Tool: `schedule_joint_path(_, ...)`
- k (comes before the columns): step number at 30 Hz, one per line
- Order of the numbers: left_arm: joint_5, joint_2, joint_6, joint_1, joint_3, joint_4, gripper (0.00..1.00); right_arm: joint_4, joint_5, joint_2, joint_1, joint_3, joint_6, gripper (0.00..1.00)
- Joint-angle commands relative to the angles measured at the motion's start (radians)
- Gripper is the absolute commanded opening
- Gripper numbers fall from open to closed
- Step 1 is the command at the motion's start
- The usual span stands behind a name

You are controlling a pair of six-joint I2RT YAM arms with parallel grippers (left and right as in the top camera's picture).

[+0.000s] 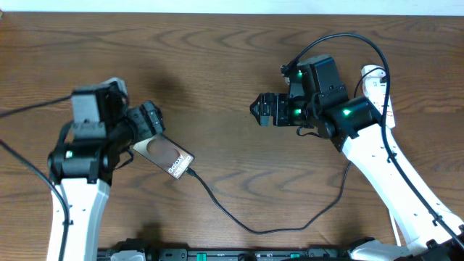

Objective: Plug charger to phone and switch on socket
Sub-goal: 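Release the phone and raise the left gripper above it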

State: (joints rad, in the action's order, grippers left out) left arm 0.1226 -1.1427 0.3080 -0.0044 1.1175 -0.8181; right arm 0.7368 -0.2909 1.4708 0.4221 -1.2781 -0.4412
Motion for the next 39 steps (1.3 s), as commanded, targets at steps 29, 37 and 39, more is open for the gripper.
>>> schedule_joint_path(29,-0.288,-0.066,-0.121,-0.338,0.087,0.043,0.91,0.301,-0.161,-0.016,-0.516,-0.151,0.311,0.99)
schedule_joint_path(37,-0.288,-0.066,-0.121,-0.372,0.083,0.045,0.92,0.307,-0.058,-0.016,-0.644,-0.155,0.335,0.99)
schedule_joint_path(39,-0.288,-0.066,-0.121,-0.372,0.082,0.038,0.91,0.308,-0.002,-0.016,-0.671,-0.155,0.335,0.99)
